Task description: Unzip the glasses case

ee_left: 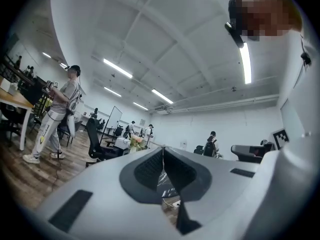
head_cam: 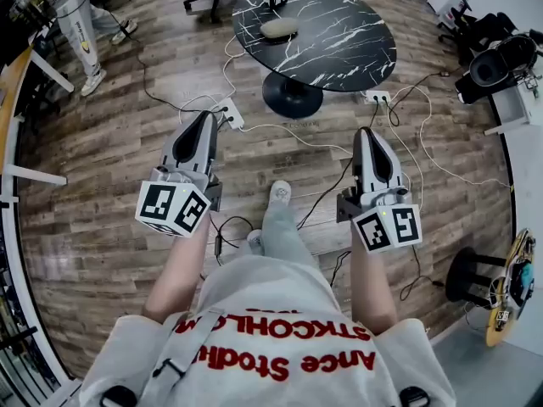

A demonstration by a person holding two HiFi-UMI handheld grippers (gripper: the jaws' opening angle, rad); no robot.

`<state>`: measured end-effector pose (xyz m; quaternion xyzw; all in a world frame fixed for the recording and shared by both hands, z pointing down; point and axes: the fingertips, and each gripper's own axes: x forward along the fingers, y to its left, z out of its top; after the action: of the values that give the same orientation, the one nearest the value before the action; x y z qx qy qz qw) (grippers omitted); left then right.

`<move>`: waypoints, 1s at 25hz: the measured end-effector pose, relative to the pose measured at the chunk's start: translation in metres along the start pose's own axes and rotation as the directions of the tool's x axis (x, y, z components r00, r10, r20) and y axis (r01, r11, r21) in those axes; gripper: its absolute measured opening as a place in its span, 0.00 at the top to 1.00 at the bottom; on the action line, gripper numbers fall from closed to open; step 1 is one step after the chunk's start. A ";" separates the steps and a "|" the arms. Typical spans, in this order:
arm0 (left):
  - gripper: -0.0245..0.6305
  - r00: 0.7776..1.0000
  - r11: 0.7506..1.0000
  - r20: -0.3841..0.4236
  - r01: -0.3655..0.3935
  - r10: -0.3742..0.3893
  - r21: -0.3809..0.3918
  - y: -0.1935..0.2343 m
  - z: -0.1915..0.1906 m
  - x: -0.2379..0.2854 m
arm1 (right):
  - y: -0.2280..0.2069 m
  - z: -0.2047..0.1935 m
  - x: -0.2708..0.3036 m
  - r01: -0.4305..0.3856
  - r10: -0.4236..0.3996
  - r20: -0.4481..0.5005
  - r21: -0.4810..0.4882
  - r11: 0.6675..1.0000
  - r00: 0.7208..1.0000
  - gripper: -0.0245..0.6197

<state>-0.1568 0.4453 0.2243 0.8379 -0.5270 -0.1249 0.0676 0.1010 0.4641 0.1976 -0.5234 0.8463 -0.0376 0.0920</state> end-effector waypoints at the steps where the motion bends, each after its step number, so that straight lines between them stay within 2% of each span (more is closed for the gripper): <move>1: 0.95 1.000 1.000 -0.002 -0.006 0.006 0.004 0.003 0.000 0.004 | -0.002 -0.001 0.007 -0.007 0.007 -0.001 0.000 1.000 1.000 0.94; 7: 0.95 0.999 0.999 0.014 -0.040 0.040 0.017 0.023 0.000 0.046 | -0.025 -0.003 0.061 -0.042 0.042 -0.003 -0.003 0.999 0.999 0.94; 17: 0.95 0.996 0.995 0.002 -0.095 0.095 0.039 0.048 -0.001 0.163 | -0.100 0.001 0.171 -0.115 0.115 -0.013 0.004 0.993 0.993 0.94; 21: 0.95 0.994 0.994 0.013 -0.107 0.106 0.038 0.057 -0.004 0.197 | -0.130 0.007 0.207 -0.146 0.146 -0.003 -0.002 0.989 0.989 0.94; 25: 0.95 0.992 0.991 -0.010 -0.125 0.125 0.052 0.067 -0.012 0.227 | -0.153 0.005 0.238 -0.151 0.151 0.005 0.013 0.988 0.989 0.94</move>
<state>-0.1182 0.2118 0.2208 0.8055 -0.5810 -0.1015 0.0572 0.1328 0.1835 0.1900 -0.4573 0.8830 -0.0351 0.1000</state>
